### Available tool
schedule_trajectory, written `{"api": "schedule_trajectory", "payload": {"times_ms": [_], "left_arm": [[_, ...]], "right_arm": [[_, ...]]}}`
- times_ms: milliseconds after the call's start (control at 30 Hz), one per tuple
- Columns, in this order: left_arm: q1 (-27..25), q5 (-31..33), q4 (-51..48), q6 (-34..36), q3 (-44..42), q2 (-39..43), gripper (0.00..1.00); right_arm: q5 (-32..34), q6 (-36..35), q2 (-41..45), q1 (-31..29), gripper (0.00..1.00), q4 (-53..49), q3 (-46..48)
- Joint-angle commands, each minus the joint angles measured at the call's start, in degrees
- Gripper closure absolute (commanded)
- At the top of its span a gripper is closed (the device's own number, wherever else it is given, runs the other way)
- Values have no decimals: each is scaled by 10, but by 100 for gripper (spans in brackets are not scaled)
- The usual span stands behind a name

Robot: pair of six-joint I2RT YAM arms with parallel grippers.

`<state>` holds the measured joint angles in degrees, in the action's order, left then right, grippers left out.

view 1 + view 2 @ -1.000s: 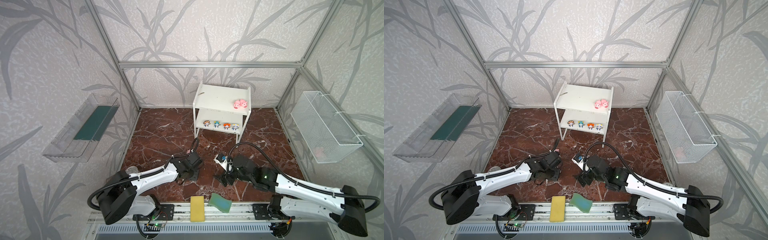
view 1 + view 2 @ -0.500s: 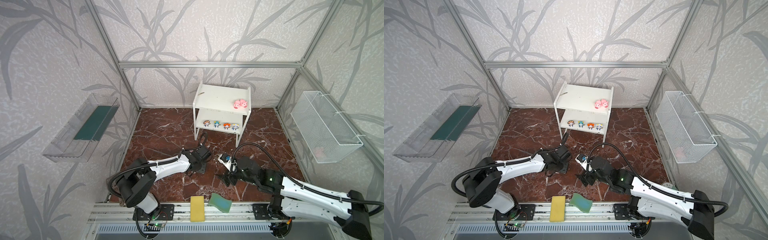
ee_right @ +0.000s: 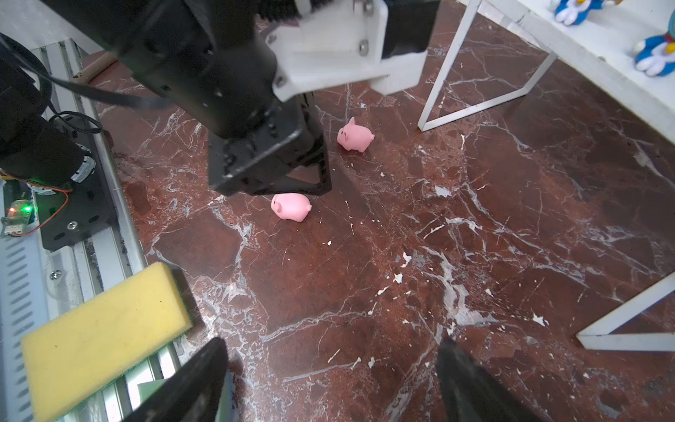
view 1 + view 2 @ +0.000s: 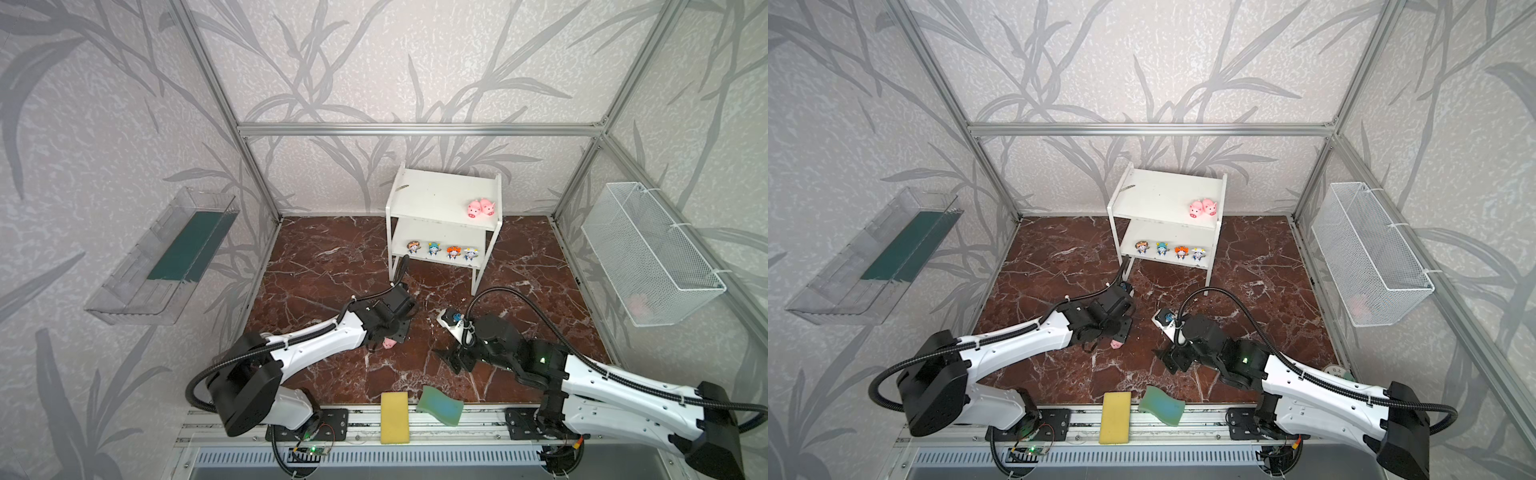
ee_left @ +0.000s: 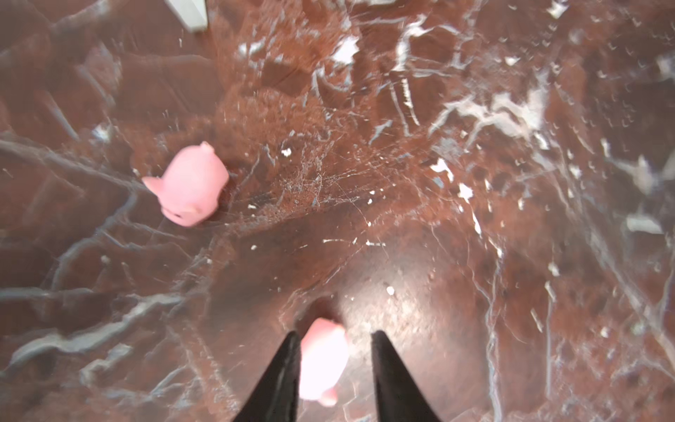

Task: Place and organize the plastic toys onto the shelf
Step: 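Position the left gripper above the nearer pink pig on the floor, then lower the left gripper onto the pink pig and close it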

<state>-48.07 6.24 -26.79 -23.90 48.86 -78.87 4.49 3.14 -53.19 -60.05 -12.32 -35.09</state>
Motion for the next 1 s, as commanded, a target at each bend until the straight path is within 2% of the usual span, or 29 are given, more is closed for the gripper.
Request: {"api": "schedule_trajectory", "payload": {"times_ms": [0, 167, 233, 567, 633, 767, 967], "left_arm": [[4, -21, -5, 39, -32, 28, 51], [6, -47, -1, 65, -66, 46, 37], [9, -49, -10, 70, -64, 34, 36], [25, -103, -16, 84, -24, -75, 37], [26, -110, -13, 85, -21, -88, 40], [26, -117, -6, 79, -22, -84, 47], [25, -154, 5, 69, -22, -71, 48]], "right_arm": [[3, -2, -1, -3, 11, 0, 1], [2, -4, -8, -3, 11, 7, 0], [0, -6, -13, -3, 10, 7, -2], [5, -11, -7, -3, 11, -2, -7], [7, -11, -5, -3, 10, -5, -7], [13, -11, -3, -3, 10, -3, -4], [12, -13, -16, -3, 10, 5, -6]]}}
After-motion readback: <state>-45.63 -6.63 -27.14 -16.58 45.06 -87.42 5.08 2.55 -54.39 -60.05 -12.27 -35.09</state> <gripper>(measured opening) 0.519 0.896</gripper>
